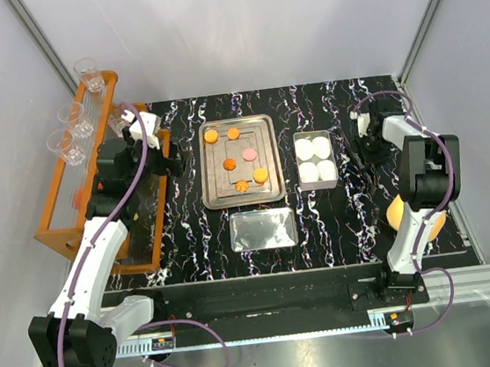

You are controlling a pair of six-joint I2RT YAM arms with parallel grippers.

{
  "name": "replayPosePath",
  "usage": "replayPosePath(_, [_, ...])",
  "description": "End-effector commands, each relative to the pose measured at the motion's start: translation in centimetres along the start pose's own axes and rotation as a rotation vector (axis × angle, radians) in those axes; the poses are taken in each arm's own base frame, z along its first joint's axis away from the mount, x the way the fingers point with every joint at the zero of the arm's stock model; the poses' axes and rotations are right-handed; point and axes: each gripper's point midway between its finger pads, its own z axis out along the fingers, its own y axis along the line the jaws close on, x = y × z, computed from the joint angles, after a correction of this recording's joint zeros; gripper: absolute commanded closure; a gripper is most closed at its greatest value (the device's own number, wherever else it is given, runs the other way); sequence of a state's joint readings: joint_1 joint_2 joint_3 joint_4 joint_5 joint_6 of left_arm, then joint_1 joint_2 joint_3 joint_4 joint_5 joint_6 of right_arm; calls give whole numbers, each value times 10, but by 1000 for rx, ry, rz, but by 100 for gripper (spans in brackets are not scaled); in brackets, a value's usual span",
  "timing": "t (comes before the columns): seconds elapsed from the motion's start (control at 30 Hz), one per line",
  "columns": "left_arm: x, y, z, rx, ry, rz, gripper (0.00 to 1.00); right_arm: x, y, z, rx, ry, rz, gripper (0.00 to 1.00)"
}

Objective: Pack the cookies

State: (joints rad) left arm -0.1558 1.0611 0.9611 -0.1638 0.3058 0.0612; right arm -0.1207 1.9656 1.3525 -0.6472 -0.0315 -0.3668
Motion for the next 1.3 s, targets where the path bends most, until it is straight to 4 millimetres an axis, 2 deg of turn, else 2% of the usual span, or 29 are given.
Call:
replayPosePath(0.0, [-18,-1,-4,-2,-70,42,1,-8,-1,4,-20,-27,2,36])
replayPosePath(0.23, [-18,-1,-4,1,-70,35,1,-14,-3,10,-30,-45,19,30])
replayPosePath(0.63, [-17,0,-3,-3,-67,39,1,-24,-3,21,-46,-53,37,29])
replayPosePath(0.87, [-15,0,-3,-4,-64,38,1,-16,-2,23,-43,-38,32,34])
replayPosePath(1.03, [-14,-1,-2,1,-61,31,1,-10,-3,23,-28,-30,31,42])
replayPosePath(1.13, [-14,-1,-1,4,-60,29,1,-13,-7,16,-7,-44,38,51])
replayPosePath(1.27, [-13,-1,-2,2,-60,32,1,-25,-13,-5,22,-91,45,51])
